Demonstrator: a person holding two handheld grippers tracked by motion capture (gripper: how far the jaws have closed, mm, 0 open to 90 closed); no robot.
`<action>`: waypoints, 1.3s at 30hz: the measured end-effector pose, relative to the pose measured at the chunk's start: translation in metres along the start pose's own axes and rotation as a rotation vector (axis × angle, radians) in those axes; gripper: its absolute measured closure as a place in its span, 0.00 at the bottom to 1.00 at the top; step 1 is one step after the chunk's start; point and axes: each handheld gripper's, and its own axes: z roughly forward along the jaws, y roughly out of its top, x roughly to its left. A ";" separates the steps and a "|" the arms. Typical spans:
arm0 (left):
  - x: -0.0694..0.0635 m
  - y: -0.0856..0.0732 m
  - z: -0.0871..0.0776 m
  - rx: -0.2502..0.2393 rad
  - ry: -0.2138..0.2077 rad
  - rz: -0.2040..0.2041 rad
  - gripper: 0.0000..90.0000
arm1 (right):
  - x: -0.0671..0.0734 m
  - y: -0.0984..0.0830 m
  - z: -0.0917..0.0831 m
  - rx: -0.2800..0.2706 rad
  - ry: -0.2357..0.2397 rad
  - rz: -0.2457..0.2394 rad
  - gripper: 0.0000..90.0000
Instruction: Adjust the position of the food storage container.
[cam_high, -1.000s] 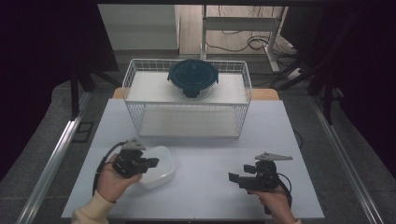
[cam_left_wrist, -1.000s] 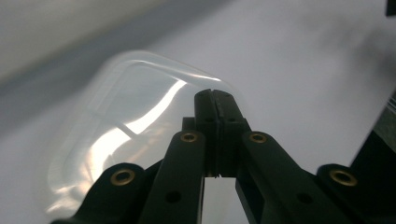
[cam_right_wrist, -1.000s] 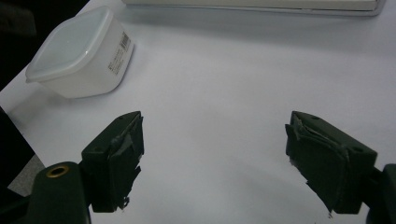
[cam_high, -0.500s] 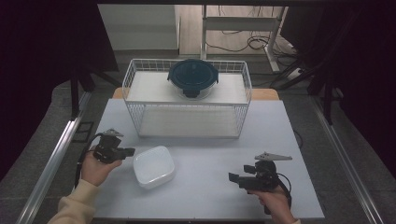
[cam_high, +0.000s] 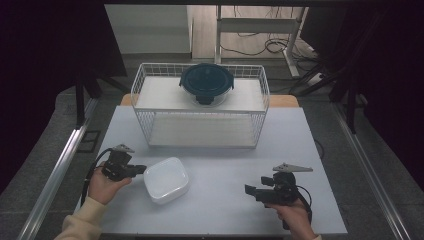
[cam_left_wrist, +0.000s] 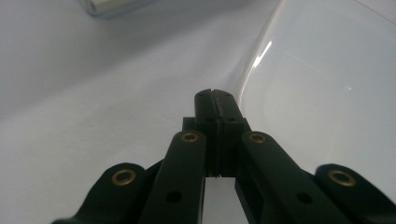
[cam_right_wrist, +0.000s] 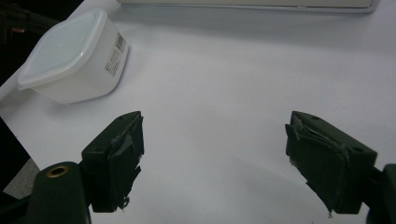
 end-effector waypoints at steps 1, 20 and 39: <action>-0.002 -0.001 0.000 0.004 -0.002 0.007 1.00 | 0.000 0.000 0.000 0.001 0.000 0.002 0.21; -0.058 -0.009 0.016 0.050 -0.147 0.077 1.00 | -0.001 0.000 -0.002 0.000 -0.003 0.008 0.22; -0.109 -0.005 0.047 0.097 -0.268 0.145 1.00 | -0.002 0.000 -0.002 -0.002 -0.005 0.014 0.21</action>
